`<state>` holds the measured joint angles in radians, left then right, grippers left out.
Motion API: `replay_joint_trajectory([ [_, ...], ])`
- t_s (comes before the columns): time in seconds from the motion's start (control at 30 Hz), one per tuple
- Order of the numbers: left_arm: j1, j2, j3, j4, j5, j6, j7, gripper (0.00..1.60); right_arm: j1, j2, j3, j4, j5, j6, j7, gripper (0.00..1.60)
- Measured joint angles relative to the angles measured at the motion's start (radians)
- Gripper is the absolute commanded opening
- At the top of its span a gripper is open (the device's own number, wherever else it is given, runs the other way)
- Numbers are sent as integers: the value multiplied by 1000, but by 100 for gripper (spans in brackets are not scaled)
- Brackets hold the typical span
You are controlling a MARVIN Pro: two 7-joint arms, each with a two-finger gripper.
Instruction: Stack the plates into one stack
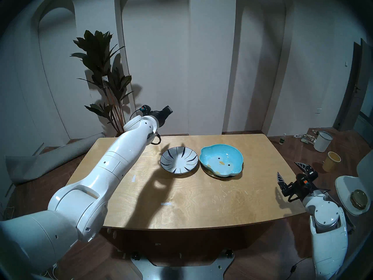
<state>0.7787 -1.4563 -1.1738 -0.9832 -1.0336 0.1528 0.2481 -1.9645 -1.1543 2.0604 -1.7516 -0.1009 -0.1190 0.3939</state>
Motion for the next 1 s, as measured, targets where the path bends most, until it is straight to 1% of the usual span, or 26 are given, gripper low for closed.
replay_joint_trajectory([
  [0.3,2,66,-39,-19,64,-150,-33,160,59,2,-117,-48,20,36,43,160],
  [0.37,4,82,-48,-21,77,-185,-42,160,74,-4,-150,-64,30,45,53,160],
  [0.5,9,105,-61,-21,97,-237,-54,160,98,-19,-197,-94,51,61,67,160],
  [0.53,11,115,-66,-21,106,-260,-60,160,109,-28,-218,-109,64,69,73,160],
  [0.77,28,152,-79,-10,145,-356,-85,160,151,-72,-307,-162,130,111,94,160],
  [1.0,45,174,-81,3,186,-458,-116,160,179,-134,-373,-188,220,173,102,160],
])
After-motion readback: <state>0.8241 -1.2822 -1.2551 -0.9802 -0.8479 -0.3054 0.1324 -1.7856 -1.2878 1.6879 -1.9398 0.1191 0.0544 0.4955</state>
